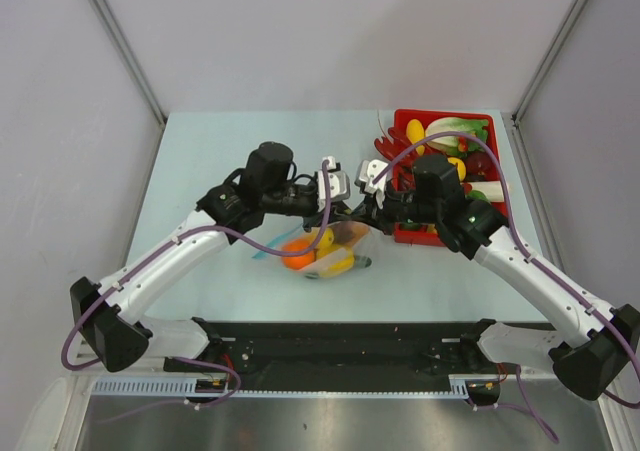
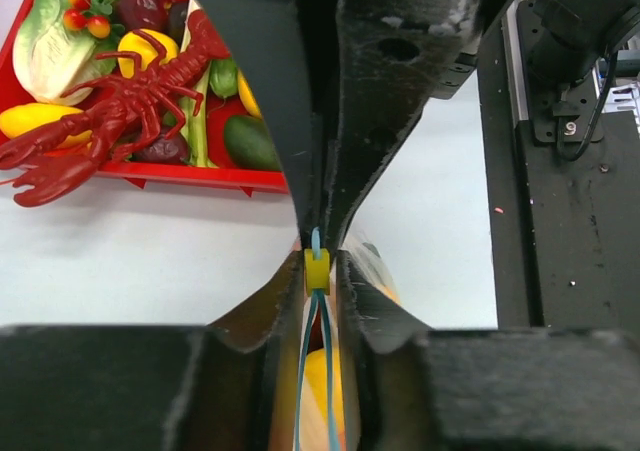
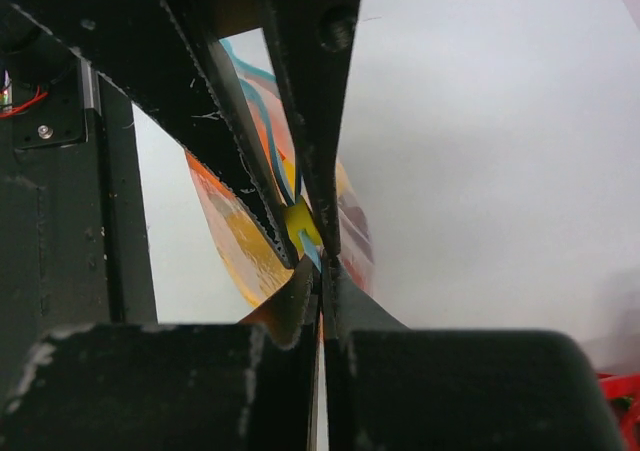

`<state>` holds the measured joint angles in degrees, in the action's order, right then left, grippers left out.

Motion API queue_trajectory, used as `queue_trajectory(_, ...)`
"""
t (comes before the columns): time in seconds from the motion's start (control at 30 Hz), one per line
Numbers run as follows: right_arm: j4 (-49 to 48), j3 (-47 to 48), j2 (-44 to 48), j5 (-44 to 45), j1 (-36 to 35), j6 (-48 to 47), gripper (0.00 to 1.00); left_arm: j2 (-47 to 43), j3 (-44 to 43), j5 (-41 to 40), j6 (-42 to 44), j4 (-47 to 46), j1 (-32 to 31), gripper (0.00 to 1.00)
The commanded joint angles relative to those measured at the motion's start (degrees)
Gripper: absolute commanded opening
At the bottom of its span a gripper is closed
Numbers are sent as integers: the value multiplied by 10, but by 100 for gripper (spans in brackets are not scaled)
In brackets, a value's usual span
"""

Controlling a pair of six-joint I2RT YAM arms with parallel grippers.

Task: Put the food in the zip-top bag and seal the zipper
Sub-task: Zip the zipper food storage bag at the center of the board.

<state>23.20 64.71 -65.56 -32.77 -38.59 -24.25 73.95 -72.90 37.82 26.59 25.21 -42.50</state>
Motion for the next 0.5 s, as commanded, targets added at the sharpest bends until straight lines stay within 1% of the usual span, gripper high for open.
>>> queue_trajectory(0.0,-28,5,12,-1,-3,2,0,-10,-14,2,-3,-7,-3,15)
queue_trajectory(0.03,-27,6,13,0,-3,1,0,-13,-9,0,5,4,-1,10)
queue_trajectory(0.1,-25,5,15,3,4,2,0,-23,7,-6,14,14,4,9)
queue_trajectory(0.27,-20,5,24,-2,20,3,0,-40,38,-15,39,49,23,11)
queue_trajectory(0.47,-8,5,31,-2,32,3,0,-52,65,-29,48,65,44,12)
